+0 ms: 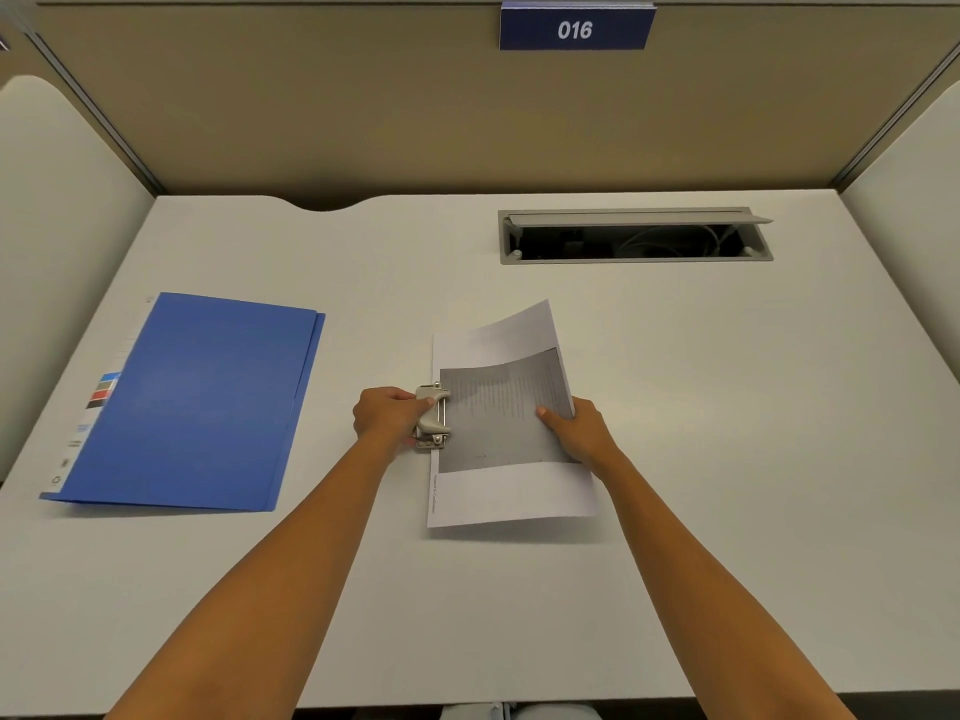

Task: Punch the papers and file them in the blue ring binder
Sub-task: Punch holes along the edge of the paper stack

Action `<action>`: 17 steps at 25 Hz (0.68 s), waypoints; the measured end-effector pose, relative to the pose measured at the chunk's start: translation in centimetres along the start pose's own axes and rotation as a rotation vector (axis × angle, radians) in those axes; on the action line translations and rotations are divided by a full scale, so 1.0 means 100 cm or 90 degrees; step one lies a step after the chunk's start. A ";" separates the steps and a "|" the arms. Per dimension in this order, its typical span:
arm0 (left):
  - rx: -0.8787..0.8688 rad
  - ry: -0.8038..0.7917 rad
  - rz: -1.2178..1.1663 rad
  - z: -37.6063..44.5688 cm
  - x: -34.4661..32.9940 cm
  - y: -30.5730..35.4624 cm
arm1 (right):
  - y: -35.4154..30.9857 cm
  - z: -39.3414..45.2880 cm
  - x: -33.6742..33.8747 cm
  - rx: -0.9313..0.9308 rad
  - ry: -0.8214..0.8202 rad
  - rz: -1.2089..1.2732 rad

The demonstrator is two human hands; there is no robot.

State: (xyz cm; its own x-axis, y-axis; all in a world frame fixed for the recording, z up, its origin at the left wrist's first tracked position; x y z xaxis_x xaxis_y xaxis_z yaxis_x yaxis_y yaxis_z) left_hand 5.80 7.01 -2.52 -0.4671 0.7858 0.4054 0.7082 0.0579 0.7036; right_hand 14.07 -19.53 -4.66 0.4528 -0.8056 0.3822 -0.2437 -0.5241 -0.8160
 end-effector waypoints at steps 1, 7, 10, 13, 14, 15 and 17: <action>-0.001 -0.003 -0.003 0.000 0.000 0.000 | 0.004 0.000 0.000 -0.008 -0.007 -0.001; 0.005 -0.019 -0.003 -0.001 -0.001 -0.001 | 0.015 -0.001 -0.004 -0.024 0.009 0.021; 0.012 -0.033 0.003 0.001 0.000 -0.002 | 0.017 0.000 -0.004 -0.030 0.008 0.033; 0.011 -0.036 0.006 0.001 -0.001 -0.002 | 0.018 0.002 -0.005 -0.037 -0.006 0.033; 0.011 -0.037 0.005 0.001 -0.001 -0.002 | 0.018 0.002 -0.005 -0.039 -0.007 0.032; 0.010 -0.039 0.006 0.001 -0.001 -0.002 | 0.019 0.002 -0.005 -0.039 -0.007 0.032; 0.007 -0.042 0.011 0.001 0.000 -0.001 | 0.019 0.002 -0.006 -0.042 -0.004 0.036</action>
State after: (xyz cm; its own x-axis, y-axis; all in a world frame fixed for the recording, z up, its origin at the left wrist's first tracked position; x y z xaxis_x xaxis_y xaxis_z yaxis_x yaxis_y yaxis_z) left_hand 5.78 7.03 -2.71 -0.4184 0.8258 0.3781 0.7220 0.0498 0.6901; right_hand 13.51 -20.01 -6.52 0.4421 -0.8329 0.3328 -0.3252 -0.4946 -0.8060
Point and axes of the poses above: each hand's wrist, its own z-axis towards the middle knuckle, its own x-axis out of the back of the hand, y = z × x, the point moved 6 cm from there along z, towards the middle knuckle, and after that the axes turned 1 degree about x, right-handed, at the moved point
